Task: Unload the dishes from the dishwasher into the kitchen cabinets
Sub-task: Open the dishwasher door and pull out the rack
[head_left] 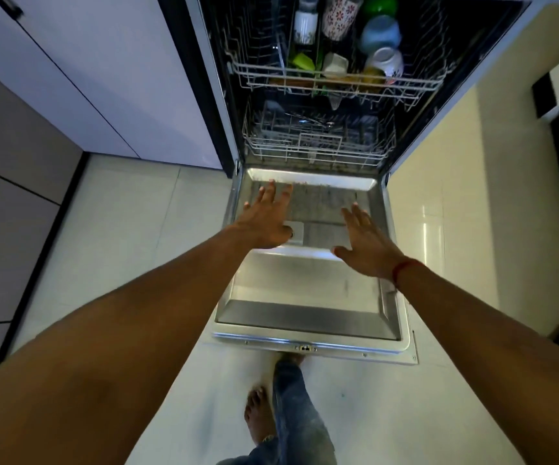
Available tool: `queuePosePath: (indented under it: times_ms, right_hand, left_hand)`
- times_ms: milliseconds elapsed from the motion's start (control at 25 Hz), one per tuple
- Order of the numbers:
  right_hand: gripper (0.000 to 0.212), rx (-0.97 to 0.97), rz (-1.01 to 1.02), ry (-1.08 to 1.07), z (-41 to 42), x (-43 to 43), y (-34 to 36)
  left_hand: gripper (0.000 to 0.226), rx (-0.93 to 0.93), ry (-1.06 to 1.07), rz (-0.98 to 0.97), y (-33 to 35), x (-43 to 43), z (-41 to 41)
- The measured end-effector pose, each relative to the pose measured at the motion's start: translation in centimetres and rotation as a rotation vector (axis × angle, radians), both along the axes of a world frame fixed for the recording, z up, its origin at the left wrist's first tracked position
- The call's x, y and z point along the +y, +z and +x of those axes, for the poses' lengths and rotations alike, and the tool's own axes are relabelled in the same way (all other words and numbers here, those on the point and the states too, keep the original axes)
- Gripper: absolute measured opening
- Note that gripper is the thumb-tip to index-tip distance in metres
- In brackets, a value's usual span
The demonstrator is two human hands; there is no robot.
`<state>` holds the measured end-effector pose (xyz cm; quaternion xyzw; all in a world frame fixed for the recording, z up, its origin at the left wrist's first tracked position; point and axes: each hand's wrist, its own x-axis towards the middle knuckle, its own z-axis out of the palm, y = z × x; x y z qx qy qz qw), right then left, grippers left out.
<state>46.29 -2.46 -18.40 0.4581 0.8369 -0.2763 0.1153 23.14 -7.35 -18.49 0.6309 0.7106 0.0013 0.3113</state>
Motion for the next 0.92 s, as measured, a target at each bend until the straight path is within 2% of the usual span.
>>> queuePosePath:
  times_ms: [160, 280, 480, 680, 920]
  right_hand:
    - [0.087, 0.036, 0.082, -0.070, -2.8, 6.2, 1.6]
    - [0.086, 0.060, 0.130, -0.124, -3.8, 10.5, 2.8]
    - [0.088, -0.031, 0.229, -0.082, -5.0, 16.5, 4.2]
    - [0.090, -0.092, 0.230, -0.087, -6.8, 20.7, 4.6]
    - [0.093, -0.122, 0.210, -0.149, -9.7, 24.2, 3.5]
  left_hand:
    - [0.102, -0.004, -0.002, 0.033, 1.4, 6.1, -2.0]
    - [0.098, 0.050, -0.012, 0.023, 2.9, 10.4, -2.6]
    - [0.098, 0.142, -0.004, 0.048, 5.2, 16.5, -3.9]
    - [0.095, 0.202, 0.041, 0.042, 3.8, 19.5, -6.3]
    - [0.101, 0.299, -0.020, 0.118, 1.3, 23.1, -9.7]
